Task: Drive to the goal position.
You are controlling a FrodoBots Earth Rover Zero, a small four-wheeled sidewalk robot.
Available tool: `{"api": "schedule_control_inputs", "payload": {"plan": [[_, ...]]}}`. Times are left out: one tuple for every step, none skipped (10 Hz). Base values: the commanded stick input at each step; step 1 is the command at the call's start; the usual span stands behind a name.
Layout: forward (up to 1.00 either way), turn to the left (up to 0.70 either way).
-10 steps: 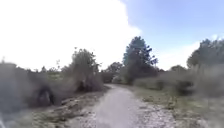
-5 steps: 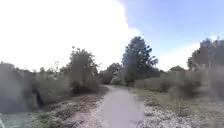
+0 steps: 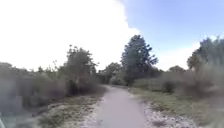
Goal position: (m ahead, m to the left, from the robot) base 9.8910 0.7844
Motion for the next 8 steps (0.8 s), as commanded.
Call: {"api": "schedule_control_inputs", "payload": {"plan": [[0.7,0.0],[0.7,0.0],[0.7,0.0],[0.7,0.0],[0.7,0.0],[0.7,0.0],[0.7,0.0],[0.7,0.0]]}}
